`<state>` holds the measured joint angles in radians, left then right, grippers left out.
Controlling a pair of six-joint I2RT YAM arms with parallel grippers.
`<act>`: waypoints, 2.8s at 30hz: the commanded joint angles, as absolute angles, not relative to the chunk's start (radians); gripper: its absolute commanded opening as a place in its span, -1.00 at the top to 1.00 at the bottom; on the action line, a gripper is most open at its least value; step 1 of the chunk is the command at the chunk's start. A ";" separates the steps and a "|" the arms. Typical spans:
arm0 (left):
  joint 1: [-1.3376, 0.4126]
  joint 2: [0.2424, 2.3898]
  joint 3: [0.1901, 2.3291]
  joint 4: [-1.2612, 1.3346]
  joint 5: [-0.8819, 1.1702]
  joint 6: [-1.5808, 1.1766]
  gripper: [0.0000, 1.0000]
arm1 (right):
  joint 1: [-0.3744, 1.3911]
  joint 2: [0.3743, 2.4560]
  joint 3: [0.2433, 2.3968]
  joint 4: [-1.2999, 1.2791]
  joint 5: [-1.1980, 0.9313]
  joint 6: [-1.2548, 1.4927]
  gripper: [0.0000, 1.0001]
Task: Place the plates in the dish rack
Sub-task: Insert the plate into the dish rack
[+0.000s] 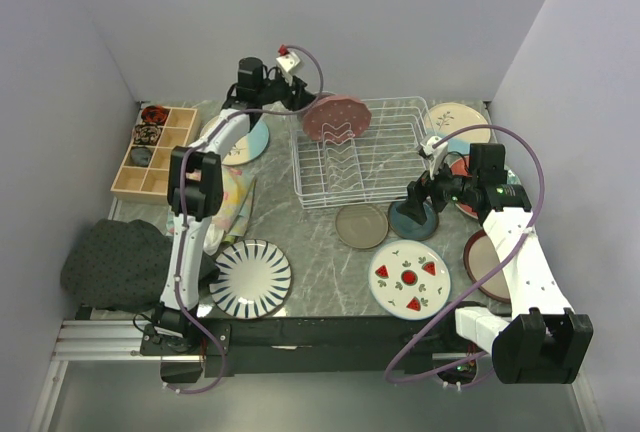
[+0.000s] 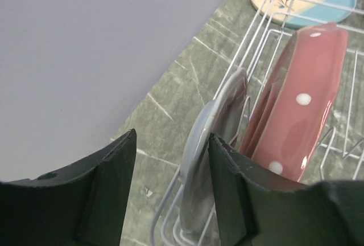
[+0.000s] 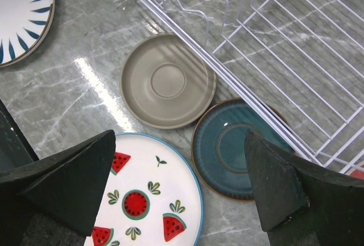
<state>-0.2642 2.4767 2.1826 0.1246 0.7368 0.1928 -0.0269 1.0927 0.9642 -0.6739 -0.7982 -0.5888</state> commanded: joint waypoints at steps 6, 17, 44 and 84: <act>-0.199 2.298 2.169 0.293 0.693 0.041 -0.26 | -0.034 1.062 0.996 -0.652 -0.811 -0.589 -1.00; -0.199 2.312 2.203 0.137 0.729 0.131 -0.22 | -0.035 1.046 0.986 -0.638 -0.801 -0.583 -1.00; -0.259 2.270 2.129 -0.247 0.712 0.494 0.54 | -0.035 1.043 0.985 -0.640 -0.811 -0.581 -1.00; -0.334 2.382 2.247 -0.255 0.647 0.479 0.42 | -0.044 1.038 0.983 -0.638 -0.808 -0.581 -1.00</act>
